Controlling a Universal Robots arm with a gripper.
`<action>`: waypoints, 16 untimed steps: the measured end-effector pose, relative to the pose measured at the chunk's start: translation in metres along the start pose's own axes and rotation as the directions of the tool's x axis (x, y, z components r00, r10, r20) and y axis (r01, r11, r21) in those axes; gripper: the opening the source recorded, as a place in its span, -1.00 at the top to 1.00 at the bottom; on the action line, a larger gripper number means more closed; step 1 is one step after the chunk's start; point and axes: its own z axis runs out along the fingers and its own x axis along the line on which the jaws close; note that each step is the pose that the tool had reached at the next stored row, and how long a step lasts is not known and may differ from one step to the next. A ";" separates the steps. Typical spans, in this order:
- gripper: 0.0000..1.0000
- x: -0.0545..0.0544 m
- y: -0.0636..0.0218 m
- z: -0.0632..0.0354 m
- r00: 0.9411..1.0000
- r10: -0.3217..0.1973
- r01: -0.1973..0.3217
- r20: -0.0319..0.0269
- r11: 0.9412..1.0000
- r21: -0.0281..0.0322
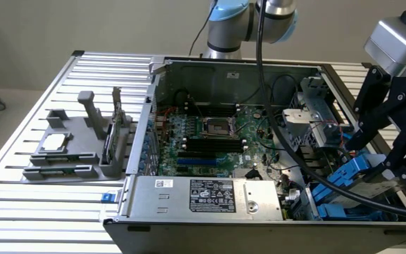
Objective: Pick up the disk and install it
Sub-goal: 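Pick up the disk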
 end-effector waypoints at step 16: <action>0.12 0.001 -0.0006 0.0185 1.000 0.000 0.000 -0.001 1.000 0.000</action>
